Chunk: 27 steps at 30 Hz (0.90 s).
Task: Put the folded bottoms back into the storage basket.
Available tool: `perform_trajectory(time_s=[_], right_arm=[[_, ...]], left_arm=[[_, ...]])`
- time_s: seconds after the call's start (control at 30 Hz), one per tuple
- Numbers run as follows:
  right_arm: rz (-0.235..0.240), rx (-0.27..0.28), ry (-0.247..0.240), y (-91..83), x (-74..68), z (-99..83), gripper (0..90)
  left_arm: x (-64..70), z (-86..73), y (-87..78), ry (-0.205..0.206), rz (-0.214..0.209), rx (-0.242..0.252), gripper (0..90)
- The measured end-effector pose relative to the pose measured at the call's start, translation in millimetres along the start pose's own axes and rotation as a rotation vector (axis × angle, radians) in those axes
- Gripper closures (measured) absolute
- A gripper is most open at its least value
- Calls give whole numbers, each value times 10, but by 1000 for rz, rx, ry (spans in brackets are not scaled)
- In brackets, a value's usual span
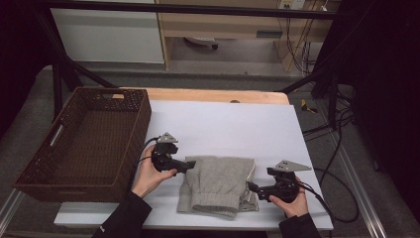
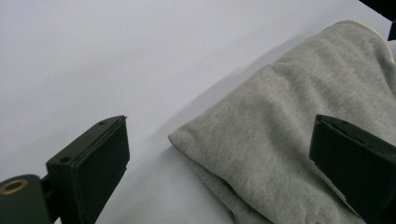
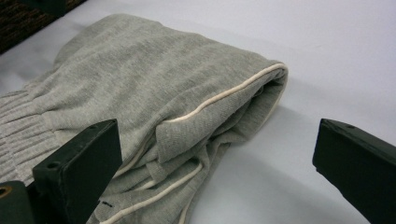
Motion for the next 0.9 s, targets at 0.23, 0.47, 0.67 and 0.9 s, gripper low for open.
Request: perform_trajectory(time_s=[0.23,0.47,0.67,0.9], right_arm=[[-2,-9,3,0,-3,-11,15],[2,-10,2,11,-15,-20,15],[7,-20,3,31,-22,-37,14],[12,-24,0,39,-26,-43,14]], left_arm=[[-65,-15,98,-39,59,-27,97],[-90,-44,164,-30,85,-32,184],[-37,-74,220,-34,69,-46,219],[8,-113,306,-19,79,-75,252]])
Point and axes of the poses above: each handheld gripper's, and its own axes: y roughly forward along the jaws, z roughly out of its top, x roughly to its right, the point moved 7 cm from there along y, roughly forward along the jaws, and after that the axes turned 13 degrees about z, right-handed, at the moved point
